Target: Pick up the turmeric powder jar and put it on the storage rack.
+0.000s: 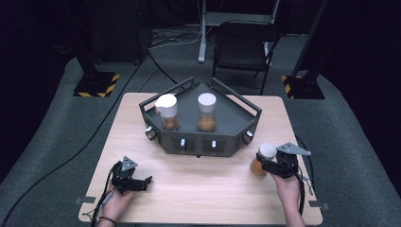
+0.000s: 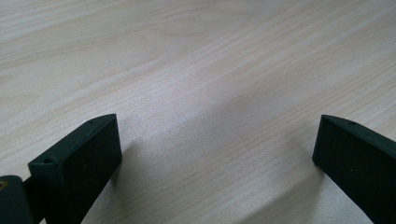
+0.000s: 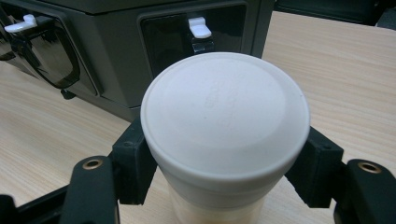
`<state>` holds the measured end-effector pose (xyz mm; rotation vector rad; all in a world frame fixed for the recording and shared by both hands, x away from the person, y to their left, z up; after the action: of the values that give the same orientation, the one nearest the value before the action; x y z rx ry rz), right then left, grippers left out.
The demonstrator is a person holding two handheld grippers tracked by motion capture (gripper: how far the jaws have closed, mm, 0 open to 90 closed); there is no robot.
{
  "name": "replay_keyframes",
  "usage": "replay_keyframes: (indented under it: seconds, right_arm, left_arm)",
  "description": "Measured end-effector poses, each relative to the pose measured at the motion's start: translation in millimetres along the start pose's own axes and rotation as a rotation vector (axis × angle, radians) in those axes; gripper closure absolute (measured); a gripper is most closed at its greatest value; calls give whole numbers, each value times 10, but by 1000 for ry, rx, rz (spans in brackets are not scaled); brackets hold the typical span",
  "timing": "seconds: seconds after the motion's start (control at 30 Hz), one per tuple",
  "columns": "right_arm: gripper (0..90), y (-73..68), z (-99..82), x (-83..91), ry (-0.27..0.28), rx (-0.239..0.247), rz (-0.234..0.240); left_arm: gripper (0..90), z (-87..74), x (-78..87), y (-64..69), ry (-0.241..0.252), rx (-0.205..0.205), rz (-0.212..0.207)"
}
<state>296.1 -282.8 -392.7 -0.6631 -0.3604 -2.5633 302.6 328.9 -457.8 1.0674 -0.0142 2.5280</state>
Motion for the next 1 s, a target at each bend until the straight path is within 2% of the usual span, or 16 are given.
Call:
replay_keyframes:
  seconds: [0.5, 1.0]
  right_arm:
    - [332, 44, 164, 131, 14, 26, 3]
    - [332, 40, 430, 237, 48, 55, 11]
  left_arm:
    - [7, 0, 0, 0, 0, 0, 0]
    - [7, 0, 0, 0, 0, 0, 0]
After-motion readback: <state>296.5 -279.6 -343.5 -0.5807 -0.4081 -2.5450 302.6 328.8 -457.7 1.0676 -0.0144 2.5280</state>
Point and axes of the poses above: each handheld gripper's, and its own axes: x roughly backward along the jaws, z roughly out of its top, y roughly to its right, the point moved 3 cm from there along -x, roughly forward along the jaws, and after that the axes turned 11 degrees about x, right-handed, at the moved point
